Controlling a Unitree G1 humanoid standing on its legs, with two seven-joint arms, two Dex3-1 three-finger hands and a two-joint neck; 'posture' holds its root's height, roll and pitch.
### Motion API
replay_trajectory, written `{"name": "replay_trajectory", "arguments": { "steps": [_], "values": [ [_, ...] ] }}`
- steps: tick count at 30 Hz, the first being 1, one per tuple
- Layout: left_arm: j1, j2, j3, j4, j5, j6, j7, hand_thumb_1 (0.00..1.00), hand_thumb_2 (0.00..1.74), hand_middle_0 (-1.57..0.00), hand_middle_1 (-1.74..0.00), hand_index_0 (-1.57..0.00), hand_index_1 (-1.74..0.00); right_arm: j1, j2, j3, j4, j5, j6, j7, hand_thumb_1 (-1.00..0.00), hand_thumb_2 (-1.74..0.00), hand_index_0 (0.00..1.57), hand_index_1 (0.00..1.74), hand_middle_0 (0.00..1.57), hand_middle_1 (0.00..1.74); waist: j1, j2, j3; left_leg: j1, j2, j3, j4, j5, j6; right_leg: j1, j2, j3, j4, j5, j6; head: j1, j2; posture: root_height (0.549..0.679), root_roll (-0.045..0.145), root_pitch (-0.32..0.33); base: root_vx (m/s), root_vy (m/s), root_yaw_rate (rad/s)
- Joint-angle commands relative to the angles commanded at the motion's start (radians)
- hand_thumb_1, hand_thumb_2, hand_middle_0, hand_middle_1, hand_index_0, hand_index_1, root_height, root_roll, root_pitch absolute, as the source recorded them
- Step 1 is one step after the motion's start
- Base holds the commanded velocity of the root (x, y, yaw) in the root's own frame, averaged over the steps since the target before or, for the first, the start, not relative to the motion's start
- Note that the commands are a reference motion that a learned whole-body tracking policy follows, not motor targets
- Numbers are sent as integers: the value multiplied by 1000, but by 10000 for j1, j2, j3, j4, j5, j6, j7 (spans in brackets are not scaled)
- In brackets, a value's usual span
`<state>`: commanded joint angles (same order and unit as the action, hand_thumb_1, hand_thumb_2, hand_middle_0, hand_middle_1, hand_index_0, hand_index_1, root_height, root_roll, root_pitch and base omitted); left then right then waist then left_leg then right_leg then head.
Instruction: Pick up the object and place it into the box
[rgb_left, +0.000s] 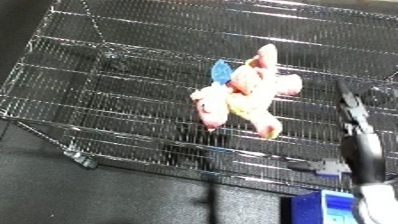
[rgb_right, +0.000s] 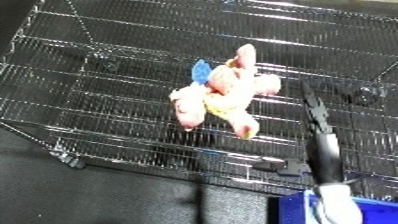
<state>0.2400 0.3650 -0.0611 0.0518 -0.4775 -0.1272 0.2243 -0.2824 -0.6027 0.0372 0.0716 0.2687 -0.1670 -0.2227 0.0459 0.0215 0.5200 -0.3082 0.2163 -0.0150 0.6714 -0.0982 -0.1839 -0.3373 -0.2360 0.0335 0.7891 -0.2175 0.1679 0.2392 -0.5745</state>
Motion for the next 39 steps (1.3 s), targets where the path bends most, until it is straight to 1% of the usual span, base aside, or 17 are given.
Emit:
{"name": "replay_trajectory", "arguments": {
  "steps": [2, 4, 9, 12, 14, 15, 16, 20, 21, 23, 24, 28, 32, 35, 39],
  "values": [
    [72, 126, -182, -21, -111, -23, -64, 1000, 1740, -1570, -1740, -1570, -1740, -734, -507, 449, 468, 1, 80, 21, 0, 0, 0, 0, 0, 0, 112, 49, 0, -106, -23, -37, 52, 3, -12, -95, -13, -4, 34, 39, 8, 258, 82, 615, 38, -206, 4, 2, 43],
    [118, 213, -334, -24, -176, -47, -117, 1000, 1740, -1570, -1740, -1570, -1740, -1437, -882, 910, 1007, -24, 138, 45, 0, 0, 0, 0, 0, 0, 207, 94, 0, -234, -52, -79, 113, 0, -17, -199, -28, -17, 64, 77, 13, 452, 196, 614, 37, -198, 4, -1, 48],
    [236, 557, -651, -51, -334, -181, -208, 1000, 1740, -1570, -1740, -1570, -1740, -3183, -1811, 2031, 2390, -126, 294, 121, 0, 0, 0, 0, 0, 0, 534, 240, 0, -701, -133, -221, 301, 13, -35, -611, -87, -34, 198, 187, 30, 987, 714, 612, 32, -172, -10, 3, 52],
    [298, 771, -844, -71, -393, -257, -223, 1000, 1740, -1570, -1740, -1570, -1740, -4154, -2262, 2625, 3146, -144, 359, 167, 0, 0, 0, 0, 0, 0, 722, 349, 0, -1038, -187, -300, 447, 15, -37, -917, -124, -22, 295, 241, 35, 1229, 1031, 610, 29, -153, -24, 14, 49],
    [333, 902, -953, -96, -416, -299, -233, 1000, 1740, -1570, -1740, -1570, -1740, -4682, -2447, 2950, 3577, -167, 390, 179, 0, 0, 0, 0, 0, 0, 833, 416, 0, -1273, -227, -346, 544, 15, -32, -1138, -134, -11, 362, 273, 35, 1441, 1362, 608, 28, -139, -22, 18, 31],
    [352, 971, -1008, -109, -429, -322, -237, 1000, 1740, -1570, -1740, -1570, -1740, -4946, -2526, 3109, 3796, -179, 404, 182, 0, 0, 0, 0, 0, 0, 894, 453, 0, -1404, -250, -371, 598, 14, -27, -1262, -136, -5, 400, 289, 33, 1490, 1442, 608, 27, -131, -25, 21, 23],
    [370, 1023, -1049, -126, -447, -348, -238, 1000, 1740, -1570, -1740, -1570, -1740, -5210, -2574, 3270, 4009, -179, 415, 183, 0, 0, 0, 0, 0, 0, 940, 489, 0, -1551, -272, -395, 658, 12, -20, -1402, -135, 2, 447, 303, 30, 1671, 1667, 607, 26, -123, -25, 21, 29],
    [431, 1227, -1172, -234, -544, -461, -247, 1000, 1740, -1570, -1740, -1570, -1740, -6265, -2689, 3943, 4841, -179, 467, 219, 0, 0, 0, 0, 0, 0, 1093, 639, 0, -2192, -357, -485, 903, 8, 4, -2007, -138, 21, 633, 368, 19, 2043, 2193, 603, 23, -86, -23, 20, 35],
    [448, 1266, -1183, -267, -573, -488, -252, 1000, 1740, -1570, -1740, -1570, -1740, -6529, -2699, 4118, 5054, -196, 487, 236, 0, 0, 0, 0, 0, 0, 1108, 675, 0, -2361, -376, -505, 966, 5, 6, -2166, -141, 29, 680, 386, 15, 2240, 2471, 601, 22, -76, -18, 23, 34],
    [473, 1307, -1182, -326, -627, -533, -262, 1000, 1740, -1570, -1740, -1570, -1740, -7057, -2704, 4478, 5470, -243, 519, 270, 0, 0, 0, 0, 0, 0, 1108, 739, 0, -2680, -407, -541, 1094, -3, 9, -2469, -139, 45, 775, 416, 10, 2352, 2617, 599, 21, -57, -16, 20, 31],
    [498, 1330, -1177, -371, -659, -557, -263, 1000, 1740, -1570, -1740, -1570, -1740, -7294, -2712, 4646, 5698, -284, 565, 279, 0, 0, 0, 0, 0, 0, 1106, 778, 0, -2862, -426, -563, 1164, -3, 9, -2639, -142, 54, 830, 432, 8, 2550, 2908, 598, 20, -48, -13, 18, 54],
    [600, 1418, -1182, -535, -747, -611, -260, 1000, 1740, -1570, -1740, -1570, -1740, -7974, -2724, 5178, 6692, -508, 806, 361, 0, 0, 0, 0, 0, 0, 1141, 917, 0, -3566, -503, -644, 1448, 9, 9, -3284, -153, 75, 1074, 492, -2, 2773, 3325, 592, 18, -12, -14, 17, 54],
    [695, 1453, -1203, -592, -753, -626, -260, 1000, 1740, -1570, -1740, -1570, -1740, -8298, -2640, 5584, 7899, -909, 997, 599, 0, 0, 0, 0, 0, 0, 1235, 1011, 0, -3958, -541, -695, 1625, -5, 7, -3632, -165, 79, 1223, 520, -11, 2974, 3464, 589, 16, 8, -4, 7, 35],
    [738, 1427, -1228, -611, -777, -639, -271, 1000, 1740, -1570, -1740, -1570, -1740, -8404, -2482, 5808, 8836, -1328, 1180, 787, 0, 0, 0, 0, 0, 0, 1308, 1075, 0, -4067, -548, -723, 1694, -35, 1, -3720, -174, 76, 1291, 501, -16, 3158, 3350, 587, 14, 13, 10, 1, 38],
    [773, 1320, -1303, -656, -788, -648, -269, 1000, 1740, -1570, -1740, -1570, -1740, -8324, -2204, 5871, 9806, -1686, 1400, 1001, 0, 0, 0, 0, 0, 0, 1363, 1133, 0, -4086, -515, -750, 1724, -60, -6, -3712, -181, 61, 1330, 453, -22, 3266, 3296, 587, 12, 13, 14, 1, 18]
  ]
}}
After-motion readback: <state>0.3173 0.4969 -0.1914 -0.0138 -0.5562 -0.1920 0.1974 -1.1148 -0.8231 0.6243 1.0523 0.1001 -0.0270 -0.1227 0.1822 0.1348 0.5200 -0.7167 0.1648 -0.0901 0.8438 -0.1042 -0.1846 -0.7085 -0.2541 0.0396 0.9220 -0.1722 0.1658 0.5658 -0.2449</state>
